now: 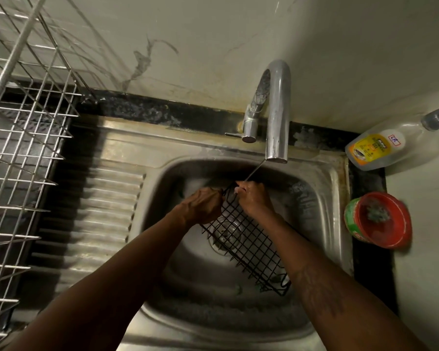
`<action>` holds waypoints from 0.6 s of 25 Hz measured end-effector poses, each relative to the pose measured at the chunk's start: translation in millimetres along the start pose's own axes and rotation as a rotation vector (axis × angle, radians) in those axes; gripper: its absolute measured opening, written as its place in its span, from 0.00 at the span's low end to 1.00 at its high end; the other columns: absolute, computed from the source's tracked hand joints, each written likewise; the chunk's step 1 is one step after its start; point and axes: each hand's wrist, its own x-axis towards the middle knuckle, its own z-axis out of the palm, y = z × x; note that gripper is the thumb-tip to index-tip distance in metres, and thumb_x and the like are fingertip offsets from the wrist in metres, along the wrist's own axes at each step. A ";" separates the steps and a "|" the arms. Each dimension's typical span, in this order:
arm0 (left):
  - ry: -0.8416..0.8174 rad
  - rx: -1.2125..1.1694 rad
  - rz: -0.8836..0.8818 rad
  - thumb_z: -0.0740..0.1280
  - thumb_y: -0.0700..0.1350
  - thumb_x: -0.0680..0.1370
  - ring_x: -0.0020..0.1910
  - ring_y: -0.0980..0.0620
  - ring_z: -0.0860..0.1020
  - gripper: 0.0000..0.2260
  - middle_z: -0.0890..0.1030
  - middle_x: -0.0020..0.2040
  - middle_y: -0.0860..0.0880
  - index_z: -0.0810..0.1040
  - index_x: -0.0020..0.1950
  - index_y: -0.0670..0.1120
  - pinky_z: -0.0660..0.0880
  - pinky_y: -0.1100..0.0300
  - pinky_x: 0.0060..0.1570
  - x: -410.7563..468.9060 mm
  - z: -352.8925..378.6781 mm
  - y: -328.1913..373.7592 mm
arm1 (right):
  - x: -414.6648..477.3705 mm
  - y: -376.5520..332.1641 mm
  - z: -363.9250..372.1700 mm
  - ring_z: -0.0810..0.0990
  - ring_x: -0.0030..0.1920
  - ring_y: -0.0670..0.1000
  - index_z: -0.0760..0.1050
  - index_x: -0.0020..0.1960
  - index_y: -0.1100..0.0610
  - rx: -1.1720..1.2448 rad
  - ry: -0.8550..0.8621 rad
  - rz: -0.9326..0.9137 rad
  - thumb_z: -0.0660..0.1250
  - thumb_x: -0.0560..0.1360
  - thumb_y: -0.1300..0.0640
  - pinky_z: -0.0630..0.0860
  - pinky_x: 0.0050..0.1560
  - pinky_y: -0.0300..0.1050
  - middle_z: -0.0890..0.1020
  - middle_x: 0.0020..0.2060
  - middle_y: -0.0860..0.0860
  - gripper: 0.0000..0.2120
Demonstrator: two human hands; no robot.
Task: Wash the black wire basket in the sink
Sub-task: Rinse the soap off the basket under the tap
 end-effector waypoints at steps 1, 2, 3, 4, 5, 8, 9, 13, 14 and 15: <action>-0.022 -0.028 -0.026 0.56 0.39 0.84 0.51 0.36 0.77 0.13 0.77 0.49 0.36 0.76 0.61 0.35 0.72 0.59 0.46 -6.4 -8.4 8.9 | 0.9 -1.6 -0.9 0.81 0.52 0.56 0.81 0.60 0.49 -0.020 -0.012 -0.006 0.61 0.84 0.52 0.81 0.55 0.53 0.83 0.52 0.55 0.12; -0.054 -0.037 -0.064 0.56 0.38 0.85 0.60 0.33 0.75 0.15 0.77 0.59 0.31 0.74 0.66 0.31 0.74 0.51 0.58 -11.7 -17.6 16.7 | 0.4 -4.6 -3.2 0.81 0.51 0.55 0.81 0.60 0.49 -0.024 -0.025 -0.008 0.61 0.84 0.53 0.81 0.54 0.52 0.83 0.52 0.54 0.11; -0.074 -0.004 -0.049 0.56 0.37 0.86 0.67 0.32 0.72 0.16 0.74 0.68 0.31 0.71 0.71 0.30 0.70 0.45 0.67 -22.1 -27.7 22.3 | 1.9 -4.8 -3.7 0.81 0.50 0.54 0.82 0.59 0.49 -0.010 -0.036 -0.014 0.62 0.84 0.54 0.81 0.53 0.52 0.83 0.51 0.53 0.11; -0.094 0.017 -0.030 0.56 0.37 0.86 0.70 0.33 0.71 0.18 0.71 0.72 0.32 0.68 0.73 0.31 0.68 0.43 0.69 -32.2 -33.2 27.7 | 2.3 -4.9 -3.4 0.81 0.49 0.54 0.83 0.58 0.50 -0.006 -0.057 -0.017 0.62 0.83 0.56 0.81 0.52 0.51 0.83 0.49 0.53 0.10; -0.132 0.040 -0.046 0.56 0.37 0.86 0.68 0.34 0.73 0.18 0.71 0.72 0.33 0.68 0.74 0.32 0.70 0.45 0.65 -36.0 -33.0 28.4 | 2.7 -3.4 -1.8 0.80 0.48 0.53 0.83 0.56 0.51 -0.016 -0.080 -0.026 0.63 0.82 0.58 0.81 0.52 0.51 0.82 0.48 0.52 0.10; -0.286 0.137 -0.066 0.58 0.41 0.85 0.42 0.48 0.79 0.11 0.81 0.58 0.39 0.80 0.58 0.40 0.74 0.63 0.37 -10.8 -16.6 12.0 | -0.7 0.8 7.0 0.81 0.45 0.51 0.82 0.48 0.48 -0.090 -0.145 -0.073 0.65 0.81 0.57 0.82 0.49 0.53 0.82 0.43 0.50 0.08; -0.300 0.180 -0.092 0.58 0.42 0.84 0.36 0.51 0.78 0.11 0.83 0.51 0.42 0.80 0.51 0.42 0.72 0.65 0.34 -7.7 -13.8 9.8 | -0.6 3.4 11.2 0.81 0.44 0.51 0.82 0.48 0.48 -0.092 -0.147 -0.083 0.64 0.81 0.55 0.82 0.49 0.53 0.83 0.44 0.49 0.08; -0.278 -0.039 -0.229 0.58 0.40 0.85 0.34 0.52 0.72 0.11 0.77 0.48 0.44 0.78 0.57 0.35 0.69 0.63 0.33 -16.2 -18.4 12.3 | 2.6 -6.9 6.8 0.82 0.46 0.50 0.82 0.52 0.45 0.018 -0.149 -0.110 0.60 0.84 0.48 0.81 0.51 0.51 0.84 0.46 0.49 0.12; -0.247 -0.049 -0.221 0.57 0.40 0.85 0.36 0.52 0.74 0.12 0.79 0.51 0.44 0.78 0.60 0.35 0.71 0.63 0.35 -12.8 -19.6 10.4 | 5.1 -9.4 1.7 0.82 0.47 0.50 0.83 0.54 0.46 0.033 -0.164 -0.104 0.61 0.84 0.50 0.81 0.52 0.50 0.84 0.47 0.50 0.11; -0.257 -0.007 -0.264 0.57 0.41 0.86 0.39 0.51 0.78 0.14 0.82 0.56 0.42 0.78 0.62 0.36 0.76 0.61 0.39 -11.7 -23.3 7.0 | 9.0 -9.3 -2.5 0.82 0.48 0.50 0.83 0.56 0.46 0.040 -0.168 -0.101 0.62 0.84 0.52 0.81 0.53 0.50 0.85 0.48 0.50 0.11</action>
